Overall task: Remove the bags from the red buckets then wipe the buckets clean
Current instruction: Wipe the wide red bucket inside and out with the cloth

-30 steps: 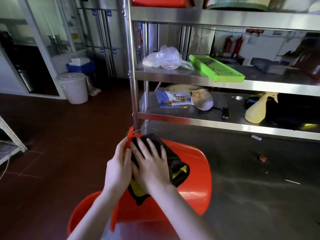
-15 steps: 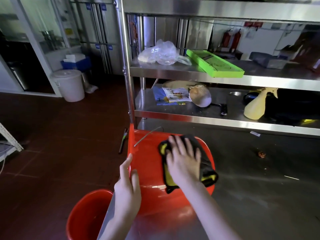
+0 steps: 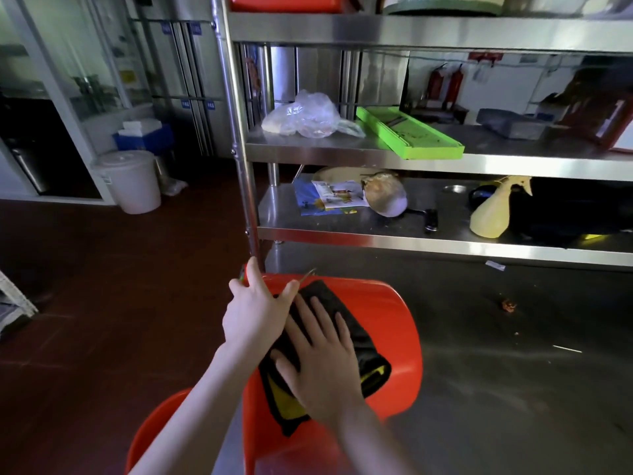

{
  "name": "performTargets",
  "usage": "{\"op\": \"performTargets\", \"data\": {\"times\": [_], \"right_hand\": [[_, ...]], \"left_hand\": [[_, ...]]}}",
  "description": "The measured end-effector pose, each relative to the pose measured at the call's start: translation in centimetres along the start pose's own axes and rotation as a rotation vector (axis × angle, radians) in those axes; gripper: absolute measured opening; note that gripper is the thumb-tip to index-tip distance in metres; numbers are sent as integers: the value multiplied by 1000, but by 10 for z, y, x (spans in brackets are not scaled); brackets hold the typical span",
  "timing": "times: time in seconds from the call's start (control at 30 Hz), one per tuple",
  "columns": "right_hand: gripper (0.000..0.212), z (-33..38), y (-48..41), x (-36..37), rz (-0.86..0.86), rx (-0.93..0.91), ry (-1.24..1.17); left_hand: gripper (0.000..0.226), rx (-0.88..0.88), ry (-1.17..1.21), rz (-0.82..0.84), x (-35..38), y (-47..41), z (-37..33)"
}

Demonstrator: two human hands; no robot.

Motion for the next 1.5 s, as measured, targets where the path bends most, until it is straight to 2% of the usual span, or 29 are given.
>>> {"op": "performTargets", "data": {"times": [0.13,0.23,0.3,0.37,0.43,0.53,0.63,0.7,0.83,0.93,1.03,1.2,1.3,1.4,1.5], "right_hand": [[77,-79,13,-10,-1,275,3],[77,-134,17,-19,49,456,-23],[73,-145,8,-19,103,499,-65],[64,-122,-7,-16,118,438,-39],[62,-72,-22,-12,105,295,20],[59,8,-36,-5,24,27,33],[57,26,-45,-6,20,-99,58],[62,1,-43,-10,25,-35,77],[70,-93,-26,-15,52,391,47],[65,-139,-11,-20,56,542,-75],[59,-123,-12,-24,27,502,-31],[59,14,-40,-20,-31,12,62],[55,50,-44,-11,-4,-128,36],[56,16,-38,-15,-11,-30,77],[55,-59,-34,-23,37,290,88]], "left_hand": [[64,69,37,-86,-1,10,7],[57,166,208,-155,0,22,19],[57,244,271,-207,4,36,23],[56,324,279,-254,9,50,27],[57,375,283,-265,18,59,32],[63,367,352,-231,23,58,46],[63,365,383,-204,18,53,59],[59,377,374,-200,17,55,64],[58,378,377,-189,26,69,70],[56,409,383,-196,33,84,76],[58,424,414,-240,38,97,83],[58,428,397,-277,41,97,92],[59,428,425,-279,34,100,104],[57,402,469,-242,30,99,114],[57,426,482,-187,31,103,116]]}}
Point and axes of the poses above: each hand's wrist, its own y-axis away from the middle knuckle, its own x-axis out of the palm, z = x × y, the point moved 6 cm from there along -y, towards the middle knuckle, and after that the axes turned 14 degrees about z, right-handed, at the moved point
